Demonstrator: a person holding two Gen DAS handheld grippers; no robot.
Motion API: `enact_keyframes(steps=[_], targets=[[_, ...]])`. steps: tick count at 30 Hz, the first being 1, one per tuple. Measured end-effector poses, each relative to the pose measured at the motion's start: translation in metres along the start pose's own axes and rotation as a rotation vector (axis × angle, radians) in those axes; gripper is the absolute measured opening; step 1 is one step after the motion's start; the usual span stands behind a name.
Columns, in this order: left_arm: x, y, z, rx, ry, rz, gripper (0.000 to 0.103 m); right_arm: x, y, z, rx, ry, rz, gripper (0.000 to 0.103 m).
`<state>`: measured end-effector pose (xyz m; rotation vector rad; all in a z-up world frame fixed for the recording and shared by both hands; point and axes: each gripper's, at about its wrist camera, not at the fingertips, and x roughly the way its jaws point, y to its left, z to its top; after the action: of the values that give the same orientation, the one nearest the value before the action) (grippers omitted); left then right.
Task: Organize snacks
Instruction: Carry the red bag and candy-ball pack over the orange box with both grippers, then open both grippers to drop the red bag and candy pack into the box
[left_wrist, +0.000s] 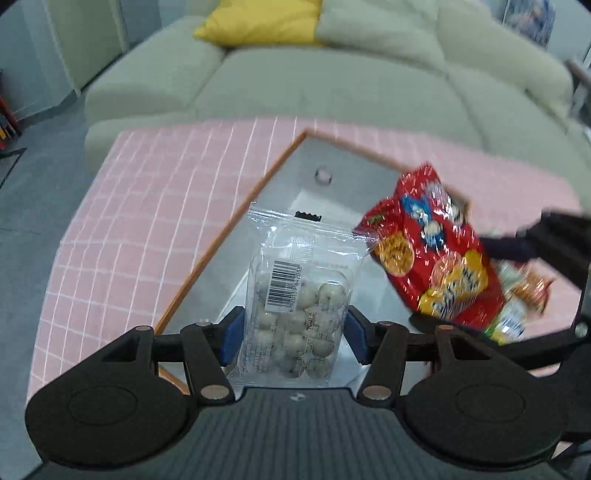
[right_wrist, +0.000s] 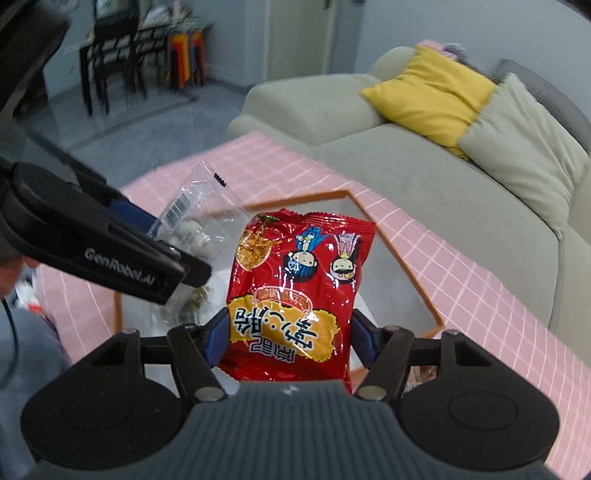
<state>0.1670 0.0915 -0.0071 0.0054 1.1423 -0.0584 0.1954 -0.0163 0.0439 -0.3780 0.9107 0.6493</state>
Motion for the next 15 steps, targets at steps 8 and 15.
enact_keyframes(steps=[8,15], targets=[[0.046,0.002,0.001,0.044,0.238,-0.044,0.065,0.054,-0.006,0.001,-0.152,0.102,0.047,0.064],[0.075,-0.003,0.004,0.097,0.337,-0.017,0.065,0.086,-0.008,0.002,-0.194,0.173,0.106,0.064]])
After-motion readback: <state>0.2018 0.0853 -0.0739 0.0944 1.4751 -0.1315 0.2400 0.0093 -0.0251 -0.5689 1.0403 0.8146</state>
